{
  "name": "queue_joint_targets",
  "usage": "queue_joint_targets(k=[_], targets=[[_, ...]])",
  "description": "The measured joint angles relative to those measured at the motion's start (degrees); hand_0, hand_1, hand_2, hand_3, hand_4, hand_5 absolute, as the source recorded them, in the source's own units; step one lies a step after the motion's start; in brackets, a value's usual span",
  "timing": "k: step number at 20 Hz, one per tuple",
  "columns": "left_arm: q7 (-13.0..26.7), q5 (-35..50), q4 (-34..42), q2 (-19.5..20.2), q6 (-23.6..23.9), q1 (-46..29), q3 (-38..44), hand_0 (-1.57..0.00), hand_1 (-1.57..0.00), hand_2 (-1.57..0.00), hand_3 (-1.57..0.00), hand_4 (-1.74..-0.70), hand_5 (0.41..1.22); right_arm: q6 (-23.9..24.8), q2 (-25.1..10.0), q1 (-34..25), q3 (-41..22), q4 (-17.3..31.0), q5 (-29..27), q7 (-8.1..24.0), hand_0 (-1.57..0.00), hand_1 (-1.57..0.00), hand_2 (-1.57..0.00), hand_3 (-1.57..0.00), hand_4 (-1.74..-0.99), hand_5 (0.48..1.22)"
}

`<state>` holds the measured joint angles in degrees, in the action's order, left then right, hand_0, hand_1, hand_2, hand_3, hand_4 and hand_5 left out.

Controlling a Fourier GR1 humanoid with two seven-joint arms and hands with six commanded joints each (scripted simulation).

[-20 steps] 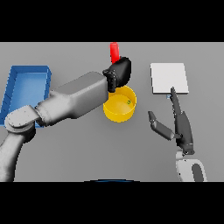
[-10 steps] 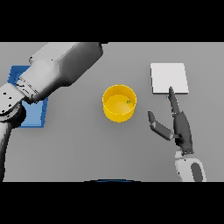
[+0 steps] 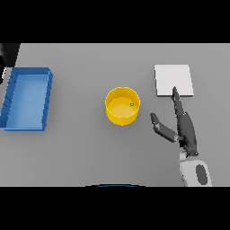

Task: Pick up the red beaker and tilt it to pour out 1 green nut into yellow bowl. Pick up the yellow bowl and place it on the metallic measuring scale.

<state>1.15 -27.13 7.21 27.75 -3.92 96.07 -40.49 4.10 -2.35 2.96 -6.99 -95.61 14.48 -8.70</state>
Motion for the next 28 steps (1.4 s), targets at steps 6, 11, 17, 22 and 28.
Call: queue_joint_targets(k=[6, 11, 17, 22, 28], targets=[[4.8, 15.2, -4.7, 6.0, 7.9, -10.3, 9.8, -1.57, -1.57, -1.57, -1.54, -1.74, 1.221, -2.7, -0.6, -0.1, 0.0, -0.1, -2.5, 0.4, 0.00, 0.00, 0.00, 0.00, -1.141, 0.657], [9.4, 25.1, -4.7, 7.4, 12.8, -17.4, 15.8, -1.57, -1.57, -1.57, -1.49, -1.74, 1.221, -2.8, -1.0, -0.6, 0.0, 0.8, -2.2, -0.6, 0.00, 0.00, 0.00, 0.00, -1.181, 0.687], [11.7, 34.0, 1.4, 7.6, 16.3, -28.2, 19.2, -1.57, -1.57, -1.57, -1.38, -1.74, 1.221, -2.6, -1.4, -0.7, -0.4, 1.2, -1.1, 0.0, 0.00, 0.00, 0.00, 0.00, -1.202, 0.709], [15.9, 39.7, 16.4, 9.1, 21.5, -40.7, 18.8, -1.57, -1.57, -1.57, -1.39, -1.74, 1.221, -2.6, -1.4, -0.2, -0.5, 1.0, -1.1, -0.9, 0.00, 0.00, 0.00, 0.00, -1.201, 0.693], [29.7, 44.4, 42.6, 13.2, 28.6, -56.3, 13.6, -1.57, -1.57, -1.57, -1.37, -1.73, 0.955, -2.4, -0.9, -0.6, -0.4, 0.8, -1.4, 0.4, 0.00, 0.00, 0.00, 0.00, -1.168, 0.679]])
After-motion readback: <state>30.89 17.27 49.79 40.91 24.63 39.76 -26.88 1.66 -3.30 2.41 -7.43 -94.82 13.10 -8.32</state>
